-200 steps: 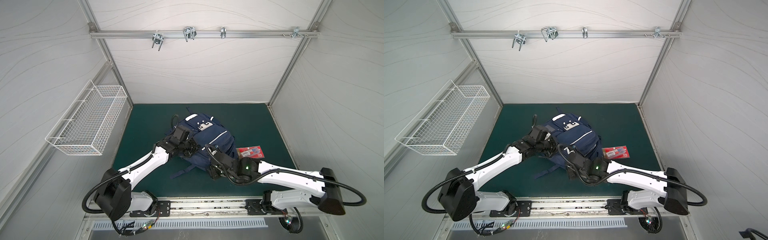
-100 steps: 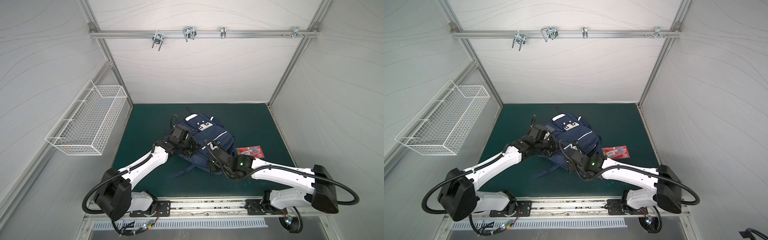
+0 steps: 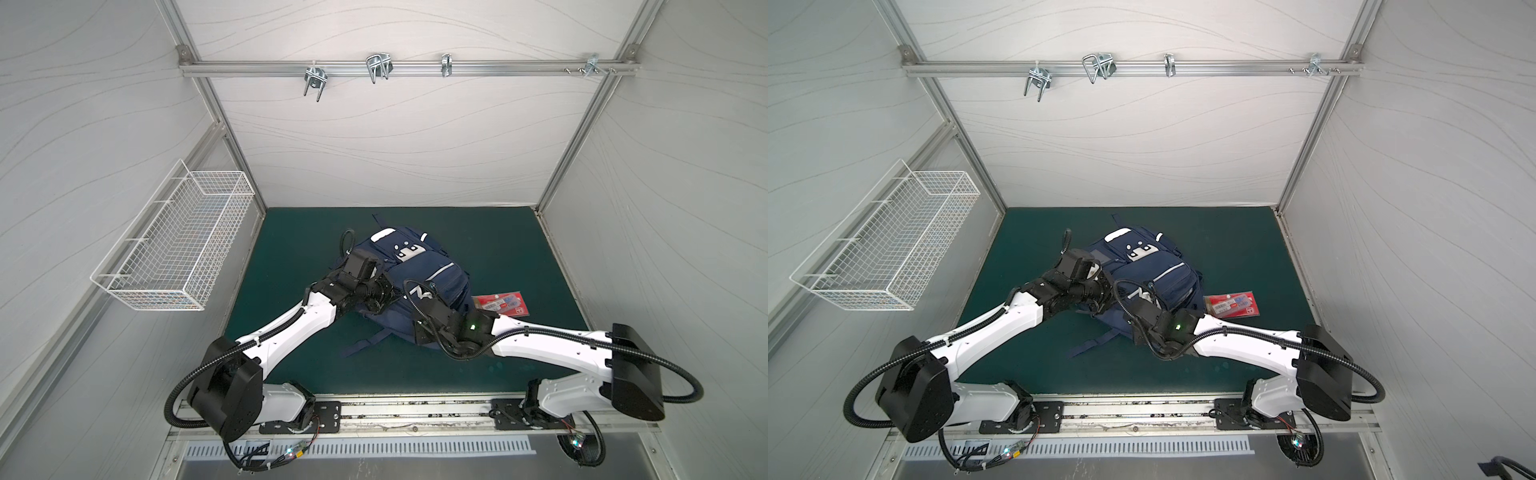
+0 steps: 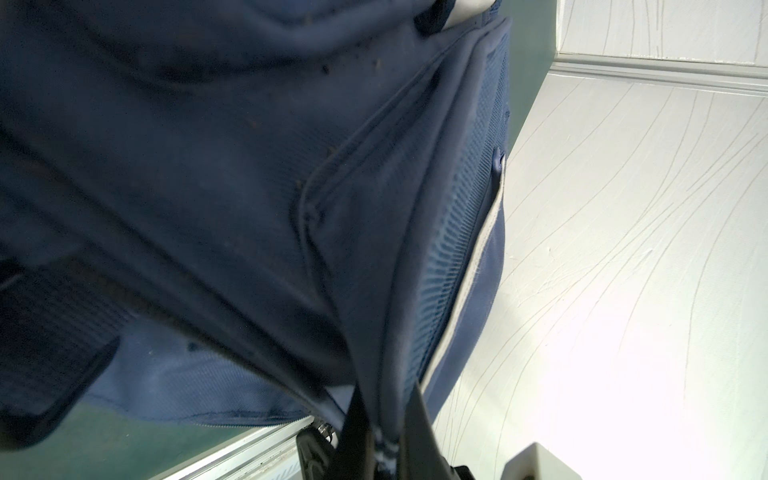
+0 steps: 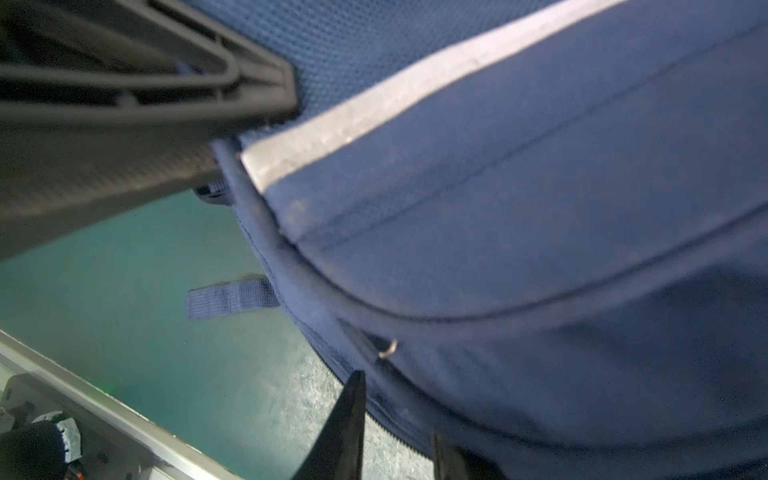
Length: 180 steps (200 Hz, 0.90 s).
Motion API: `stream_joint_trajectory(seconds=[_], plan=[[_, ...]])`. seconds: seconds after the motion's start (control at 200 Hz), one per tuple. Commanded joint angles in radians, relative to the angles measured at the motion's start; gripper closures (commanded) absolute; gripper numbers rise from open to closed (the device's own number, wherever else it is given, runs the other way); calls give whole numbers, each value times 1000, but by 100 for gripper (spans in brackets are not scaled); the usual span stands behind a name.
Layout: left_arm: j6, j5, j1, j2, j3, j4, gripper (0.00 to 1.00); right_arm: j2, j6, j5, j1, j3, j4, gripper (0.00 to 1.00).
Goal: Pack the student bag
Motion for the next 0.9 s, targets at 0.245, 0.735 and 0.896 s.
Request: stream_joint_trajectory(seconds=[0.245, 0.735, 0.896], plan=[[12, 23, 38, -14, 43, 141, 100, -4, -3, 19, -5, -8, -4, 96], [214, -48, 106, -13, 32, 25, 100, -201, -18, -105, -113, -20, -452, 100], [262, -75, 152, -27, 24, -39, 100, -224, -123, -174, -324, -76, -407, 100]])
